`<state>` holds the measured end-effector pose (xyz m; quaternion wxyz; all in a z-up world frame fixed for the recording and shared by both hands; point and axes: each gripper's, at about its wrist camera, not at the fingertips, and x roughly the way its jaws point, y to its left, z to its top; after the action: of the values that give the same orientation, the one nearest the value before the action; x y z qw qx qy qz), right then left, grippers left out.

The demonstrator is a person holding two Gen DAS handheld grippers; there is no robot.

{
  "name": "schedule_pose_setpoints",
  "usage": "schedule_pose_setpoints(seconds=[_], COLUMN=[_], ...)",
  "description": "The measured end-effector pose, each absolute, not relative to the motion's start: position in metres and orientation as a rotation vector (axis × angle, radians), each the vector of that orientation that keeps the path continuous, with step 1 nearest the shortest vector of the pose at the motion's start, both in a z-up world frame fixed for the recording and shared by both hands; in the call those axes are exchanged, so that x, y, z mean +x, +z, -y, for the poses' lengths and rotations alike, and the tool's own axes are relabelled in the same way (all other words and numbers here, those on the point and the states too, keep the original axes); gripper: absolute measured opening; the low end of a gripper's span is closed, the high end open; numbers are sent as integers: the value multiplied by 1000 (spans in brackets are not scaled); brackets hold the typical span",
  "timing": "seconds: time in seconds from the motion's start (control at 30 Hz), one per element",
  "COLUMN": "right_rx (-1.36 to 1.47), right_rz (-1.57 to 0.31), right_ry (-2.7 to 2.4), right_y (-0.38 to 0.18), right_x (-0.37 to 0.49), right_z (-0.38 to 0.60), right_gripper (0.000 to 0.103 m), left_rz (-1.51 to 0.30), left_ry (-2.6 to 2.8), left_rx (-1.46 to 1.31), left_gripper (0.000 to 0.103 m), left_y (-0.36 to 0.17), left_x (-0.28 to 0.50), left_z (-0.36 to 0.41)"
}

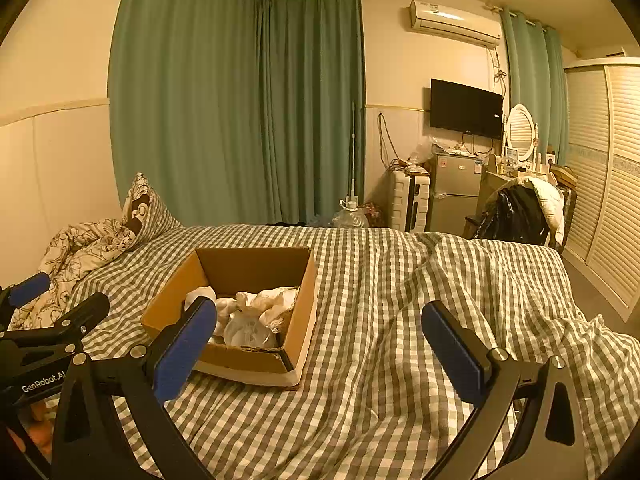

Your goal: Organize objects

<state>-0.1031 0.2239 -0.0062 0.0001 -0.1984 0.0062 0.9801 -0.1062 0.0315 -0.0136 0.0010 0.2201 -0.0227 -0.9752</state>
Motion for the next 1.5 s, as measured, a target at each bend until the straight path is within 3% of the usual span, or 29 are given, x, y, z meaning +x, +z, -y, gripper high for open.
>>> schedule_pose_setpoints(seconds=[1.5], right_rx=[-670], right_rz=[-62], right_ry=[3071], right_y=[-13], right_x=[-108], right_z=[-226], right_gripper=[103], left_rz=[57], left_ry=[-3055], left_rx=[737], left_gripper=[103], left_y=[-15], left_x=[-105], left_z=[-35])
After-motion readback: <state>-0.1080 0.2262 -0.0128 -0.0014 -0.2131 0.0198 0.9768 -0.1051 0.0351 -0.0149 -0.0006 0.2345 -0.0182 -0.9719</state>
